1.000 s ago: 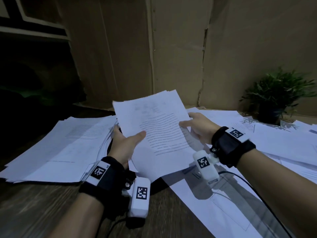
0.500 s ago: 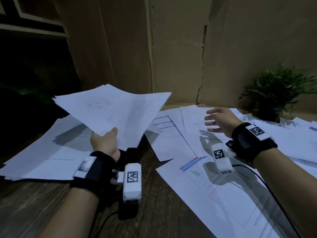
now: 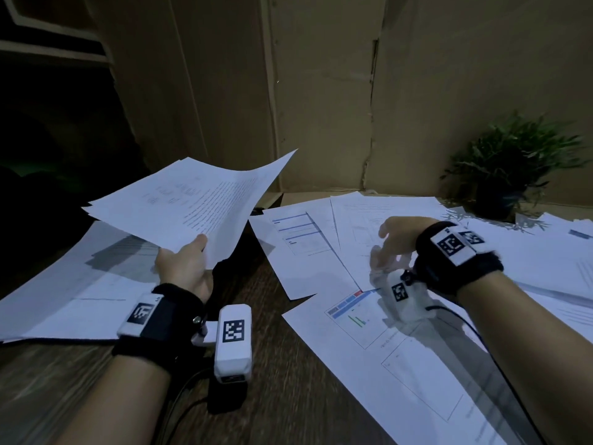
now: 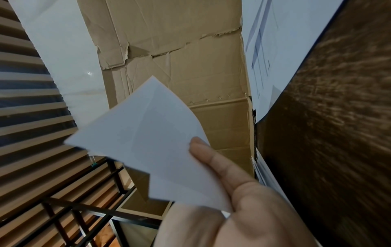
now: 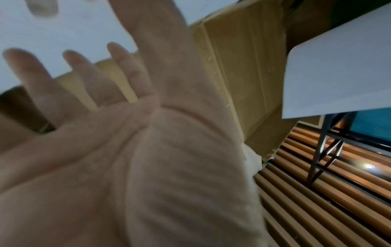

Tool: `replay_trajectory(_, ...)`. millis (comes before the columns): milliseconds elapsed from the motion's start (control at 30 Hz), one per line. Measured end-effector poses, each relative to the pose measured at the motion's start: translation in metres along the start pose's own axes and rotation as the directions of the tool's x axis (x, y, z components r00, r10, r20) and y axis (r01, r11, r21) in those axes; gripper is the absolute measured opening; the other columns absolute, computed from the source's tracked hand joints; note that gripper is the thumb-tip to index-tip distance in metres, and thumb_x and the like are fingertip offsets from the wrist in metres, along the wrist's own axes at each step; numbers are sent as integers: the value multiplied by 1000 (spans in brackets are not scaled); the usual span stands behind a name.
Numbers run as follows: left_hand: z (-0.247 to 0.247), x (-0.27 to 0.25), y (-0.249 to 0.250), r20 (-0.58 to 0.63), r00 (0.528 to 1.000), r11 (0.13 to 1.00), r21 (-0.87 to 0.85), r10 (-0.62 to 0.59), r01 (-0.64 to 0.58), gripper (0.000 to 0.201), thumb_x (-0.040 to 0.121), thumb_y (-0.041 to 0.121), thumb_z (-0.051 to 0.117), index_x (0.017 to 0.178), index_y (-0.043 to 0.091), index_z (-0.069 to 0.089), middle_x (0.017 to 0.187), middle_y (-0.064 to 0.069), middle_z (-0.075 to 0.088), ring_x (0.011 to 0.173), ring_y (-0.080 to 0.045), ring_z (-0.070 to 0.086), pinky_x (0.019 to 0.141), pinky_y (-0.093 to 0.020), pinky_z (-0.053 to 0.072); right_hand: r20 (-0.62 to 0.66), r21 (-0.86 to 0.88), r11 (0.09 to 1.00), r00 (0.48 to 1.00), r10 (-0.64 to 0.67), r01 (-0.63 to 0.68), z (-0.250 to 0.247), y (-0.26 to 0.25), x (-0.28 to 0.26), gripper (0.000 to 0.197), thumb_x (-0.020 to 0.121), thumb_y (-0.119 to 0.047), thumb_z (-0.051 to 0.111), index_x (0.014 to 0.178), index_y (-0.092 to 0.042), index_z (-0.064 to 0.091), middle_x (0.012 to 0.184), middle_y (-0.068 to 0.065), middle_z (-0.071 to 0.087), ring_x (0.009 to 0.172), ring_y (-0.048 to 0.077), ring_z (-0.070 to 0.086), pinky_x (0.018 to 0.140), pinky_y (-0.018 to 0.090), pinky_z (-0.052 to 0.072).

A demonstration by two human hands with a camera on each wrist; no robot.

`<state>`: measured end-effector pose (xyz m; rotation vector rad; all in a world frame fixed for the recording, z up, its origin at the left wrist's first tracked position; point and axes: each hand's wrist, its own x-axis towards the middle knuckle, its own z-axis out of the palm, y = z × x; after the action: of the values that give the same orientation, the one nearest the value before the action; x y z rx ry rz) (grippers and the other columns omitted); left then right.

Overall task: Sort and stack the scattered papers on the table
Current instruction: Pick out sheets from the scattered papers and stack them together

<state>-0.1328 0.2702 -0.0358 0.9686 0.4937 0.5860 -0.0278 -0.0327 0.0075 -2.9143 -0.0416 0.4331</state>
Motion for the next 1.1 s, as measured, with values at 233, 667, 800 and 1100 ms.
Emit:
replay_trajectory(233, 1, 1, 0, 42, 999, 1000, -8, -15, 15, 39, 92, 1, 63, 130, 1, 53, 119, -13, 65, 94, -25, 67, 56, -29, 59, 77, -338, 941, 997, 17, 10, -16, 16, 26, 98, 73, -34, 83, 153, -15, 31, 152, 5, 44, 136, 27, 44, 105, 39, 47)
replay_trajectory(667, 1, -2, -2, 74, 997, 999, -7, -34, 34, 43, 91, -2, 64, 132, -2, 49, 116, -16, 66, 81, -22, 68, 52, -28, 56, 46, -608, 793, 999, -8, 34, 13, 12, 98, 54, 49, -64, 63, 85, -25, 65, 72, -3, 67, 67, 23, 69, 66, 35, 57)
replay_trajectory(800, 1, -2, -2, 94, 995, 999, -7, -40, 41, 42, 90, -3, 64, 130, -4, 52, 116, -18, 67, 79, -22, 69, 53, -30, 55, 60, -718, 694, 998, -4, 46, 15, 10, 92, 71, 32, -53, 71, 97, -28, 71, 91, -3, 75, 73, 19, 70, 66, 34, 59)
replay_trajectory(1100, 1, -1, -3, 101, 994, 999, 13, -34, 33, 39, 89, -2, 65, 127, -3, 54, 114, -15, 68, 81, -20, 69, 54, -29, 57, 9, -737, 669, 990, -140, 101, 5, 14, 84, 74, 39, -45, 83, 107, -25, 60, 90, 0, 65, 78, 24, 66, 70, 38, 58)
